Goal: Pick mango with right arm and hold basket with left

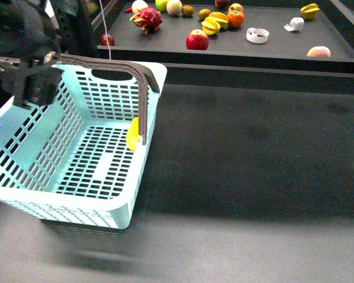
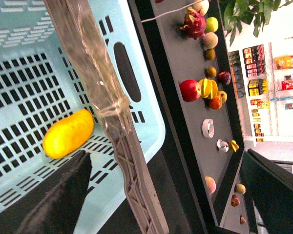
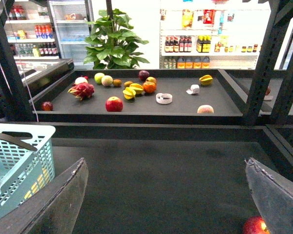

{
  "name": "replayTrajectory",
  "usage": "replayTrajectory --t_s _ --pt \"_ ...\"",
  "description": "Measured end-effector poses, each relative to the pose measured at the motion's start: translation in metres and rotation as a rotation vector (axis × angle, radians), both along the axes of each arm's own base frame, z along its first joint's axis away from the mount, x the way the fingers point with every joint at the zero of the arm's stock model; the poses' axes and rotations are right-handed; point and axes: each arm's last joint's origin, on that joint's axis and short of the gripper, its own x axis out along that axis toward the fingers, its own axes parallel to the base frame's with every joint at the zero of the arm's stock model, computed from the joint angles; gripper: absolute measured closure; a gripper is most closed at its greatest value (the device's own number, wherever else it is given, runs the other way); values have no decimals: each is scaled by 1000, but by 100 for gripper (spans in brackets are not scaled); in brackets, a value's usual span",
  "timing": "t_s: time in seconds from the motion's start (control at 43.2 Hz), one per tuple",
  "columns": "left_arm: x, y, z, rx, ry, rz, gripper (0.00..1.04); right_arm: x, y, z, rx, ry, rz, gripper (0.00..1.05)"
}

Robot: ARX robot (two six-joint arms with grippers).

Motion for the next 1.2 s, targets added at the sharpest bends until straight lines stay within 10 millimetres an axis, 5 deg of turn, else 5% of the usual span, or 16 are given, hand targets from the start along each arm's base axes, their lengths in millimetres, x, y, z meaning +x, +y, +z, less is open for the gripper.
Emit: replayTrajectory --t_s 0.347,0.578,0.74,0.879,1.087,1.203 --pt "-103 75 21 201 -41 12 6 0 0 0 0 2 0 8" --pt "-106 78 19 247 -46 -23 8 0 0 0 0 0 2 8" --pt "-126 74 1 663 -281 -299 33 0 0 0 0 0 1 8" --pt "-147 74 12 1021 -343 -339 58 0 0 0 0 0 0 8" --pt "-176 74 9 1123 -315 -367 99 0 0 0 0 0 1 8" --pt "-187 74 10 1132 -319 -366 101 0 0 0 0 0 0 8"
